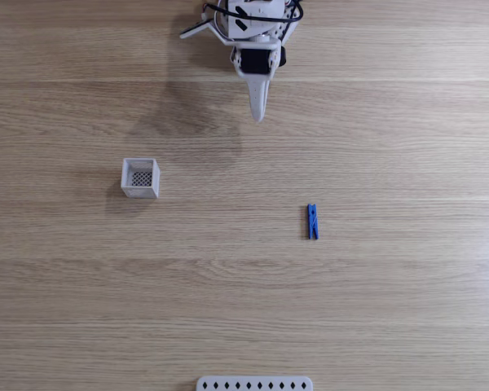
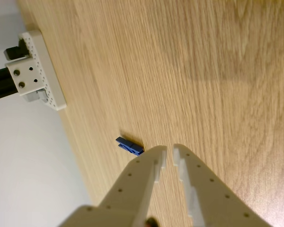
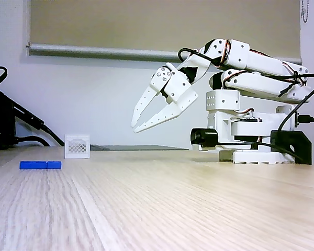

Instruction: Grasp a peg and put it in the crate.

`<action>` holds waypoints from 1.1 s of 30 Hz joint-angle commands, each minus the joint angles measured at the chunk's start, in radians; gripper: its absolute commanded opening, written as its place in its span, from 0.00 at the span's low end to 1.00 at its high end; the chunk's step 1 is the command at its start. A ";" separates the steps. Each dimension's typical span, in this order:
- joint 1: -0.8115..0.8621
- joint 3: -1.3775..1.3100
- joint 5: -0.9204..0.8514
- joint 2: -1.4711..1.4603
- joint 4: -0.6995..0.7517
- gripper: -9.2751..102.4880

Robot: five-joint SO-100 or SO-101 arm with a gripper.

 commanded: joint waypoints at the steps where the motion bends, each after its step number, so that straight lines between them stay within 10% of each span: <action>1: -0.005 -0.029 -0.002 0.017 0.002 0.08; 33: -0.006 -0.040 -0.005 -0.006 0.002 0.08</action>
